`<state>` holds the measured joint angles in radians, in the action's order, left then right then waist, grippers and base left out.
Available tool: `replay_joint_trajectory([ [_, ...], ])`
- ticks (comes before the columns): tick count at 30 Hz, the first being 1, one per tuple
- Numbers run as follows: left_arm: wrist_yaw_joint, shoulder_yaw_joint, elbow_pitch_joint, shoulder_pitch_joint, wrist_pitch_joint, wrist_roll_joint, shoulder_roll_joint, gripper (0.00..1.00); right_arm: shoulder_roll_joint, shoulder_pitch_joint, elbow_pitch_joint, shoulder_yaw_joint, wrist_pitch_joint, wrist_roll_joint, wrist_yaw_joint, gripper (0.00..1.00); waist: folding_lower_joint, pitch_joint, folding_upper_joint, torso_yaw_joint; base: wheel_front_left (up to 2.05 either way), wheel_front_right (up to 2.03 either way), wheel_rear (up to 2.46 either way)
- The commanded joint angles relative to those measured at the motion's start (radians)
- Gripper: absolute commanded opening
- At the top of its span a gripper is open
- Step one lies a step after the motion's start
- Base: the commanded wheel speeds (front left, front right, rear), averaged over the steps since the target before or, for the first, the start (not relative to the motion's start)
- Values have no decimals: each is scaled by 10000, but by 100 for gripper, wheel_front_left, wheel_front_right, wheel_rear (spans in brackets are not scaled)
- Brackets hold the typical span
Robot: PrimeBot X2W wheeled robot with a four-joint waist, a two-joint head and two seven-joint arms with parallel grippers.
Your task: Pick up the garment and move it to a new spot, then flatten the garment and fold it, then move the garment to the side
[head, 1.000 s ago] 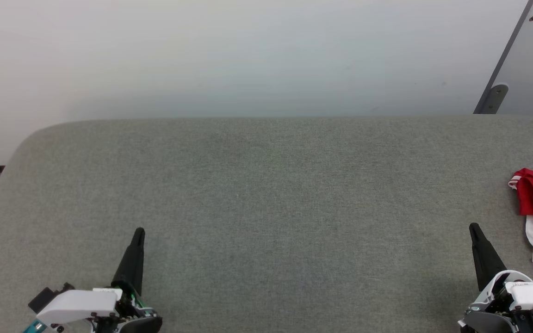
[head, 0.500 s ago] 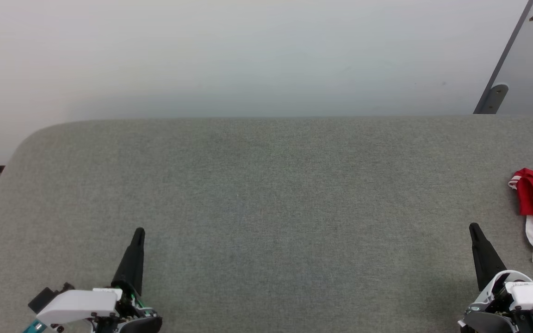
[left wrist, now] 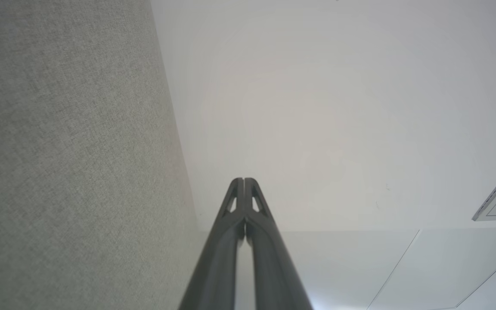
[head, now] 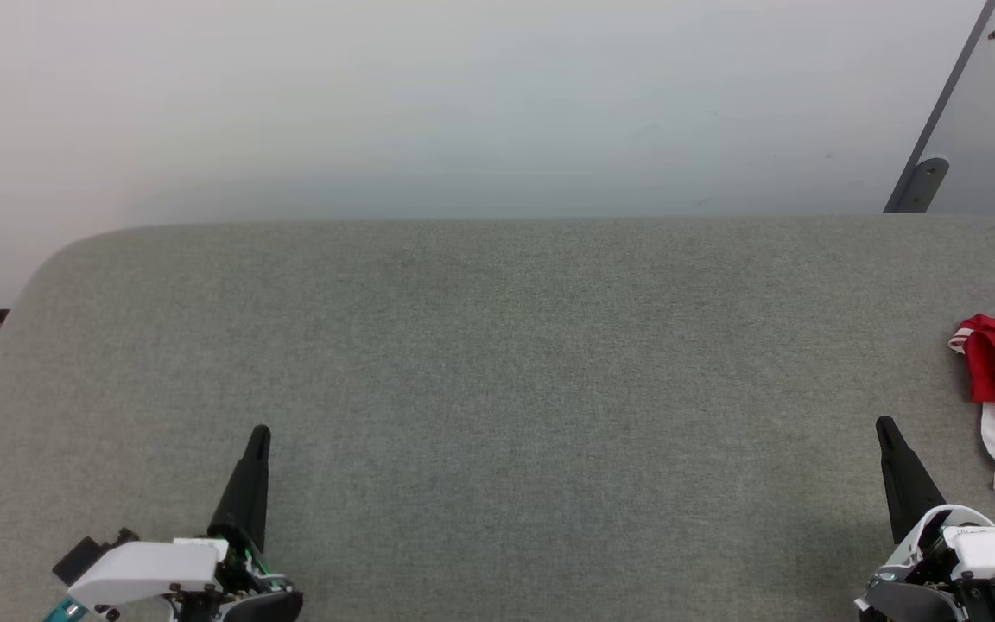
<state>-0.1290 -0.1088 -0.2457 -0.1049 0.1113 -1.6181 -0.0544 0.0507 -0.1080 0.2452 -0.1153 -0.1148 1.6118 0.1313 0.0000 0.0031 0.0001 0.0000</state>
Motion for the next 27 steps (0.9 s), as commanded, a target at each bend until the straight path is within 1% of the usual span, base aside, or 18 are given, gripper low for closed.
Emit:
replay_joint_trajectory([
  [1,-32,-35,-14,-100,33,45,22,0,-28,-28,1,9,-17,23,-12,0,0,0,-1,0,0,0,0],
  [27,-33,-49,-14,-102,34,55,31,0,-28,-28,1,11,-16,23,-12,0,0,0,-1,0,0,0,0],
])
